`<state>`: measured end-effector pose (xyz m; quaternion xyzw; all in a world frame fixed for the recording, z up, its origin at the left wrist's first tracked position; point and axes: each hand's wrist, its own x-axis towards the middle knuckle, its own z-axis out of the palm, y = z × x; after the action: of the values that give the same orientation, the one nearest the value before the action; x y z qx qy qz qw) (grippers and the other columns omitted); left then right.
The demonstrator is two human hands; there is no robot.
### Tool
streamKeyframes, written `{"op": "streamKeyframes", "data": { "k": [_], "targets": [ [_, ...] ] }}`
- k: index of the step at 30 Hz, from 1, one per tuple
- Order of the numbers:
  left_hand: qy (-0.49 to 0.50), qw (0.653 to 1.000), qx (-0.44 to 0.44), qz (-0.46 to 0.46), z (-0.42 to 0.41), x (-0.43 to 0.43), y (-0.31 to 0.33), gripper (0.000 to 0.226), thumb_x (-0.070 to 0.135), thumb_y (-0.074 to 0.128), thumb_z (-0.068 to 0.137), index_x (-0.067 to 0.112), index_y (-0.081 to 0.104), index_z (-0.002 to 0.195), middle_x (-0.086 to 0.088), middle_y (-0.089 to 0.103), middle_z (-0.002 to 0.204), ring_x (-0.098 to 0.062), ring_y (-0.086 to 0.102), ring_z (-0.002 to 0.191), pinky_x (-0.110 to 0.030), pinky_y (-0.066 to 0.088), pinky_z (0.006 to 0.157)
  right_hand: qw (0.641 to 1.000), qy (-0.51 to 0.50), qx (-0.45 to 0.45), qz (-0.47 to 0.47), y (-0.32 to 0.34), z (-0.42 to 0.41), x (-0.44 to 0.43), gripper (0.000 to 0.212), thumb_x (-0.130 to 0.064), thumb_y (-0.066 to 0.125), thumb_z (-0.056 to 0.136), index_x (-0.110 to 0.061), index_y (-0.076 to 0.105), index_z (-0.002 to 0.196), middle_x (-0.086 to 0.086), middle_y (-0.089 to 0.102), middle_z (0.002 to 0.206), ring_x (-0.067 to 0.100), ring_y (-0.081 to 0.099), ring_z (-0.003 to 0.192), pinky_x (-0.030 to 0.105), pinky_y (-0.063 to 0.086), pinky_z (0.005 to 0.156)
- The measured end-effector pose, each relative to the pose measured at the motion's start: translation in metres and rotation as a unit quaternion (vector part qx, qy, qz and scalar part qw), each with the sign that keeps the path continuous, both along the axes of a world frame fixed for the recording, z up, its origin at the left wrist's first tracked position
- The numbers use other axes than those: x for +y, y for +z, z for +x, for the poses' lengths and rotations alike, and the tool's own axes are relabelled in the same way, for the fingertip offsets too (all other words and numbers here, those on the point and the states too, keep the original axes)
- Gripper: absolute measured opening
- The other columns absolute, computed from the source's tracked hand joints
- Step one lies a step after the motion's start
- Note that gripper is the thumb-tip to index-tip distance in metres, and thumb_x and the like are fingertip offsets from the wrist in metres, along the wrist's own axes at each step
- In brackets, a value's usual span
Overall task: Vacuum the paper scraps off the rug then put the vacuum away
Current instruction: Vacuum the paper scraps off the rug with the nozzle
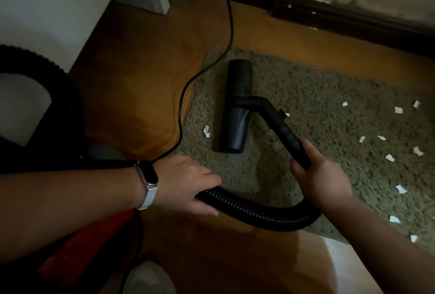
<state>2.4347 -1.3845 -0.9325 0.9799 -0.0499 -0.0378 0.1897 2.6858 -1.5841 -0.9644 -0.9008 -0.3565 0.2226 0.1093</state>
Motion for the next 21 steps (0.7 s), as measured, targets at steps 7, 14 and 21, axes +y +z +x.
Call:
{"op": "streamKeyframes", "data": {
  "k": [7,14,21],
  "targets": [
    [-0.032,0.999,-0.016,0.014,-0.011,0.0,0.003,0.053,0.072,0.048,0.087,0.023,0.065,0.099,0.01,0.064,0.074,-0.013,0.064,0.061,-0.032,0.054,0.051,0.991,0.126,0.032,-0.007,0.008,-0.016,0.021,0.063,-0.041,0.058,0.095,-0.041,0.03,0.152,-0.007,0.054,0.095,0.015,0.056,0.074,0.027,0.041,0.059],
    [-0.014,0.999,0.044,0.012,-0.022,0.002,0.0,0.057,0.076,0.041,0.088,0.026,0.061,0.104,0.01,0.065,0.08,-0.013,0.063,0.066,-0.035,0.054,0.055,0.984,0.166,-0.005,-0.069,0.0,-0.017,0.039,0.062,-0.048,0.05,0.097,-0.043,0.023,0.153,-0.003,0.06,0.113,0.022,0.063,0.095,0.031,0.05,0.067],
    [0.016,0.997,0.07,-0.022,-0.009,-0.002,-0.005,0.059,0.079,0.035,0.088,0.029,0.058,0.109,0.011,0.064,0.084,-0.011,0.061,0.07,-0.035,0.053,0.057,0.992,0.107,0.012,-0.071,-0.002,0.004,0.015,0.062,-0.043,0.053,0.097,-0.041,0.027,0.153,-0.002,0.061,0.112,0.015,0.054,0.079,0.028,0.042,0.059]
  ]
}}
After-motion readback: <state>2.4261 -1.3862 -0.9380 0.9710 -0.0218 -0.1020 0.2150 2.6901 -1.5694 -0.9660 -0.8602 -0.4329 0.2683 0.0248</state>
